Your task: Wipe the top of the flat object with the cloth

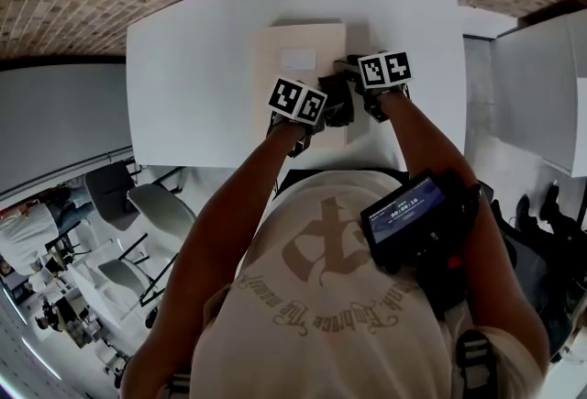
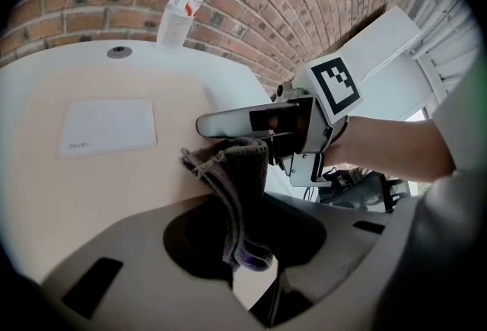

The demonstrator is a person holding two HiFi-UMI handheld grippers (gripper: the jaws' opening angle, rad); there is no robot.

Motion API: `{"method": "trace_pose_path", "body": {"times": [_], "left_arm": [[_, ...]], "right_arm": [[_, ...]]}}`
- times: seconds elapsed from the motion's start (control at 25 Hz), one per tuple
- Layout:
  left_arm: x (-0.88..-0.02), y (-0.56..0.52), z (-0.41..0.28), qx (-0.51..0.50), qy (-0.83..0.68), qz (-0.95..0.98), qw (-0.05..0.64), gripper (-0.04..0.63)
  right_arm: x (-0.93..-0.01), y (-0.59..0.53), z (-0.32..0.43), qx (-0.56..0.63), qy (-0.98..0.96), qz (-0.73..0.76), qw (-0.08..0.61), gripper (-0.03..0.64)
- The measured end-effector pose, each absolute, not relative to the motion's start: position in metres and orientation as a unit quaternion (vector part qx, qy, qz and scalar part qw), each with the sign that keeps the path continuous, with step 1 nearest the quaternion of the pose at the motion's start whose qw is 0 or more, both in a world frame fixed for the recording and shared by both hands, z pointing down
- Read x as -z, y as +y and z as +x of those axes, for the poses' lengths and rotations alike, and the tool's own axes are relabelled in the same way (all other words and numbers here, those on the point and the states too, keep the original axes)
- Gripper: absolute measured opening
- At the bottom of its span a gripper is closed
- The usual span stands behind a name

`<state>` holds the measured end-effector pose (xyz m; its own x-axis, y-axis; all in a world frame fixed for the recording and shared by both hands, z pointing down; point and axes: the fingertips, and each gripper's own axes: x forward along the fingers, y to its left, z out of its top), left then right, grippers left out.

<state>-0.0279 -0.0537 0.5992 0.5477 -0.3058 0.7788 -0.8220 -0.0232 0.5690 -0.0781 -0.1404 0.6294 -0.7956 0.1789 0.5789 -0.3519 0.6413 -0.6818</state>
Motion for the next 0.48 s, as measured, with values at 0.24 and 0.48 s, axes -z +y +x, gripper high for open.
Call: {"method": "trace_pose_path", "body": {"times": [0.24, 0.48], "left_arm": [[-0.6, -0.037, -0.043, -0.225, -0.431, 0.656, 0.577, 0.104], [-0.6, -0.012, -0.085, -0.206, -0.459, 0.633, 0.589, 0.106]], "right_arm": [[-0.631, -0.14, -0.078, -0.415, -0.85, 0.05, 0.322, 0.215], [-0.631, -0.142, -0.076, -0.413, -0.85, 0.052, 0.323, 0.215]]}}
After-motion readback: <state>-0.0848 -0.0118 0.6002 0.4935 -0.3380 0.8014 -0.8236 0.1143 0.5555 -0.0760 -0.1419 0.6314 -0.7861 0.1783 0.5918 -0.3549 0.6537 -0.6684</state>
